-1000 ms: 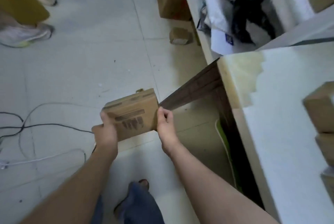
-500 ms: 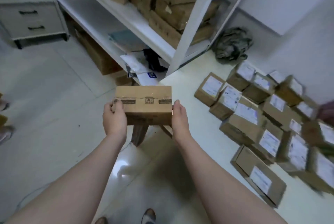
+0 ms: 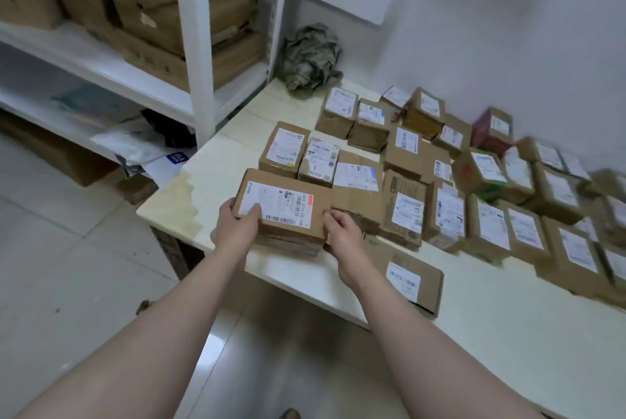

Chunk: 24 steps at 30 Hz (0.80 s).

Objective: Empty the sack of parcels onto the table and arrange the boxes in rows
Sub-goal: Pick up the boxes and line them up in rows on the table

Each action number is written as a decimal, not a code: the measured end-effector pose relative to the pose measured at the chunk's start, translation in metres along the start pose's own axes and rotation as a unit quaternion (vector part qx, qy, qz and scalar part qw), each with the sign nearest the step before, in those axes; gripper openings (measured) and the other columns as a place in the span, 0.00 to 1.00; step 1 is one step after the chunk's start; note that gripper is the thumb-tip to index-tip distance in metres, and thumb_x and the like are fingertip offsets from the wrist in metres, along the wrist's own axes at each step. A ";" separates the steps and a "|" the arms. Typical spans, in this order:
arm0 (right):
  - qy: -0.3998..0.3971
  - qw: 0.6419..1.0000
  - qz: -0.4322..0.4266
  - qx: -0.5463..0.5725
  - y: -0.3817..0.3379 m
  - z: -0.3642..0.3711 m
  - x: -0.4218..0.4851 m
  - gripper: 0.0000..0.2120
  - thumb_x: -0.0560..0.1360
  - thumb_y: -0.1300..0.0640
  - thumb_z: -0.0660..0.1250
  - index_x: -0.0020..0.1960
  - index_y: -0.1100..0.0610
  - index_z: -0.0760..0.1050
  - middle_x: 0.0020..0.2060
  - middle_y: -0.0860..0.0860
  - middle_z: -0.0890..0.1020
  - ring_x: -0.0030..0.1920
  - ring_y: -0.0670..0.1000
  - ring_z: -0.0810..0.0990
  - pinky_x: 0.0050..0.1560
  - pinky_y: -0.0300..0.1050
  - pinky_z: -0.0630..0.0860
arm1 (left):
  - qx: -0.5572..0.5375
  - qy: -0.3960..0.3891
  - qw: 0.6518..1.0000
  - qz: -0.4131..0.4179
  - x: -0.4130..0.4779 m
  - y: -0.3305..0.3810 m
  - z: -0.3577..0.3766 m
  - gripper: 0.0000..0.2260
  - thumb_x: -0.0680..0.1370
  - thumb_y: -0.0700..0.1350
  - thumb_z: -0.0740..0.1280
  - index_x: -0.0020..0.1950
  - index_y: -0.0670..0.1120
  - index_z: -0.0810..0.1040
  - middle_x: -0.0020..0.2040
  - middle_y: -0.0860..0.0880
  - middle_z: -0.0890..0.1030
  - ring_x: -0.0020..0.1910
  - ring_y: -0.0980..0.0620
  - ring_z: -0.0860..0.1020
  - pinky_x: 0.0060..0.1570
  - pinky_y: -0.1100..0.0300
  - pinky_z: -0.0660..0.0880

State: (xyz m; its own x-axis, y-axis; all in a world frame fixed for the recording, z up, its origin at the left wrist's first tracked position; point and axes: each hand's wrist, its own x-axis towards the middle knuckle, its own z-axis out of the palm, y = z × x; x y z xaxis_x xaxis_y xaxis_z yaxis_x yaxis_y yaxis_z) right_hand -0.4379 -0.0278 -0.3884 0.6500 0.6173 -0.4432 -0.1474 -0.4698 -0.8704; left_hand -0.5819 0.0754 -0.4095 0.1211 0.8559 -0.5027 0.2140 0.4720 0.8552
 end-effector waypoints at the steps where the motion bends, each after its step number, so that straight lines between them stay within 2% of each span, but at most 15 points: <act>1: -0.012 1.000 0.004 -0.027 0.001 -0.005 0.003 0.15 0.80 0.48 0.62 0.65 0.48 0.74 0.61 0.46 0.79 0.61 0.49 0.77 0.66 0.55 0.74 | 0.034 0.005 0.999 -0.030 0.004 -0.003 0.009 0.29 0.73 0.55 0.66 0.73 0.57 0.64 0.65 0.49 0.70 0.64 0.42 0.69 0.64 0.46 0.71; 3: -0.048 0.997 0.012 -0.066 0.002 -0.016 0.007 0.19 0.80 0.48 0.62 0.70 0.48 0.70 0.65 0.45 0.75 0.60 0.48 0.75 0.64 0.51 0.75 | 0.059 0.029 0.995 -0.076 0.006 -0.007 0.028 0.32 0.74 0.53 0.67 0.75 0.60 0.58 0.68 0.45 0.64 0.63 0.39 0.68 0.63 0.43 0.72; 6: -0.094 0.991 0.003 -0.095 0.003 -0.031 0.015 0.22 0.79 0.45 0.62 0.72 0.45 0.68 0.66 0.43 0.72 0.57 0.45 0.74 0.61 0.49 0.77 | 0.058 0.083 0.993 -0.065 0.007 -0.008 0.050 0.31 0.77 0.53 0.65 0.77 0.57 0.55 0.71 0.43 0.62 0.65 0.37 0.68 0.65 0.43 0.69; 9: -0.104 0.988 -0.008 -0.115 0.002 -0.037 0.026 0.19 0.80 0.48 0.62 0.70 0.44 0.70 0.66 0.43 0.74 0.54 0.44 0.76 0.60 0.50 0.79 | 0.047 0.116 0.990 -0.062 0.014 -0.003 0.063 0.30 0.80 0.51 0.62 0.78 0.57 0.52 0.74 0.43 0.60 0.67 0.37 0.66 0.66 0.43 0.67; 14: -0.066 0.995 0.014 -0.080 -0.006 -0.028 0.034 0.14 0.81 0.54 0.62 0.66 0.51 0.74 0.60 0.48 0.79 0.55 0.51 0.79 0.56 0.54 0.79 | 0.078 0.100 0.992 -0.026 0.035 0.008 0.065 0.31 0.80 0.50 0.61 0.79 0.56 0.50 0.75 0.43 0.59 0.68 0.36 0.67 0.67 0.44 0.66; 16: -0.049 0.996 0.018 -0.076 -0.008 -0.022 0.036 0.13 0.81 0.55 0.62 0.65 0.52 0.75 0.59 0.49 0.79 0.53 0.50 0.78 0.56 0.54 0.79 | 0.095 0.077 0.992 -0.019 0.045 0.012 0.061 0.30 0.81 0.53 0.60 0.79 0.56 0.51 0.76 0.43 0.59 0.69 0.36 0.66 0.67 0.43 0.65; 19: -0.020 0.997 0.024 -0.074 -0.009 -0.013 0.036 0.13 0.81 0.56 0.61 0.64 0.53 0.75 0.55 0.48 0.79 0.50 0.50 0.77 0.56 0.54 0.79 | 0.143 0.067 0.987 -0.035 0.054 0.019 0.046 0.26 0.82 0.59 0.53 0.79 0.53 0.56 0.75 0.41 0.62 0.72 0.37 0.62 0.69 0.42 0.61; 22: 0.026 0.995 0.027 -0.092 -0.012 -0.005 0.034 0.13 0.81 0.54 0.62 0.64 0.53 0.76 0.55 0.47 0.80 0.54 0.50 0.78 0.61 0.55 0.78 | 0.193 0.056 0.979 -0.023 0.063 0.026 0.029 0.22 0.84 0.52 0.48 0.77 0.47 0.61 0.74 0.40 0.65 0.71 0.37 0.63 0.70 0.44 0.60; 24: 0.065 0.993 0.026 -0.098 -0.014 -0.002 0.032 0.14 0.80 0.53 0.62 0.63 0.53 0.77 0.52 0.47 0.79 0.54 0.51 0.78 0.63 0.56 0.76 | 0.231 0.045 0.972 -0.017 0.070 0.030 0.016 0.19 0.83 0.45 0.52 0.75 0.44 0.62 0.72 0.38 0.67 0.69 0.36 0.65 0.68 0.44 0.63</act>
State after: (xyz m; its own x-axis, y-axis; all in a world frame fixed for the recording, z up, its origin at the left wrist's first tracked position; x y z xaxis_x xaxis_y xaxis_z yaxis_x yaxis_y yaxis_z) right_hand -0.4138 -0.0029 -0.3894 0.7382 0.5084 -0.4433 -0.0436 -0.6199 -0.7835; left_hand -0.5514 0.1460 -0.4206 0.0254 0.8663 -0.4990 0.6312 0.3732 0.6800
